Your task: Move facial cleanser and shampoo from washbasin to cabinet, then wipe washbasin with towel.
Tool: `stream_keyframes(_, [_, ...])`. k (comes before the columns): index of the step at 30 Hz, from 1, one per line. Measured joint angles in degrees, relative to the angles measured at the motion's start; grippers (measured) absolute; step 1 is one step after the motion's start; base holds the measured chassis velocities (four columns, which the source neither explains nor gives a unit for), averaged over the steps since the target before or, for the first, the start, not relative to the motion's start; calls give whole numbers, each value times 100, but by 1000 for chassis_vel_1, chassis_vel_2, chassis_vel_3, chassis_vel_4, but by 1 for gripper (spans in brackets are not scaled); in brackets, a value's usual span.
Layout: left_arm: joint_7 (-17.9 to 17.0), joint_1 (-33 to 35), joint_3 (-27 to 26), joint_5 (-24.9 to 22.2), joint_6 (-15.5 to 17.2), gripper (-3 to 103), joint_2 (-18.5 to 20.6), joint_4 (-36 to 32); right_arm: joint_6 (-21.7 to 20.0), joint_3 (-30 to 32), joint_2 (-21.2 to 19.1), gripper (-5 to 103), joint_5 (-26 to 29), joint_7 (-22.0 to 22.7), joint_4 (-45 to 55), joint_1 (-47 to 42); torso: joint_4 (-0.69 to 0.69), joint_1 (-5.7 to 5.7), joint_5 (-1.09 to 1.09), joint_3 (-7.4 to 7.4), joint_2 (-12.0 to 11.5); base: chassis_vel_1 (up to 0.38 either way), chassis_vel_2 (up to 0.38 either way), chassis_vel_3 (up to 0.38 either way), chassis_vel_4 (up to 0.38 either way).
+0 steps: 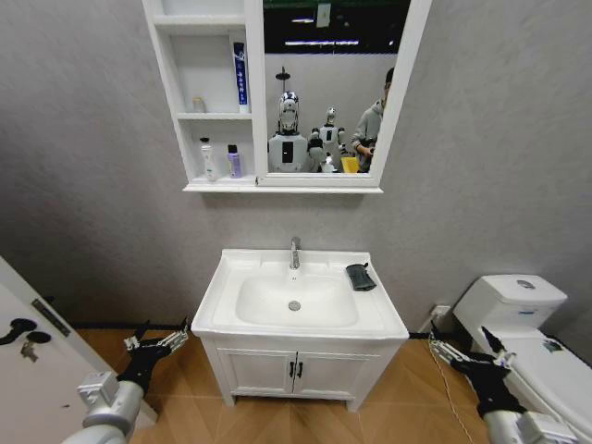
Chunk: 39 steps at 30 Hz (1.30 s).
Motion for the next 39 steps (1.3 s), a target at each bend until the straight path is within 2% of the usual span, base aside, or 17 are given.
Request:
stream_keyframes(21, [0,-1,0,0,0,100,0,0,-25,-54,-25,100,16,7,-56,54,0,3,-1,1,-1,23,-19,-18,16])
stream_keyframes(29, [-1,0,0,1,-1,100,0,0,-28,-58,-26,100,17,8,-61,59,0,-2,-5,-1,0,200,-215,-195,190])
stream_keyframes(30, [-1,0,0,1,0,100,0,0,-28,-60,-27,100,17,8,-62,59,-1,-2,2,-1,0,244,-234,-222,245])
stream_keyframes(34, [1,-1,0,0,-1,100,0,0,-30,-61,-26,100,17,8,-65,60,-3,-1,3,0,0,260,-288,-274,255])
stream_keyframes(35, [-2,0,0,1,-1,100,0,0,-30,-61,-27,100,17,8,-64,61,0,-1,-7,-1,0,276,-300,-278,277])
stream_keyframes(36, [-2,0,0,1,-1,100,0,0,-30,-61,-27,100,17,8,-64,61,0,-1,-7,-1,0,276,-300,-278,277])
stream_keyframes(39, [-2,0,0,1,-1,100,0,0,-30,-62,-27,100,17,8,-66,62,0,0,1,1,-1,351,-323,-333,335])
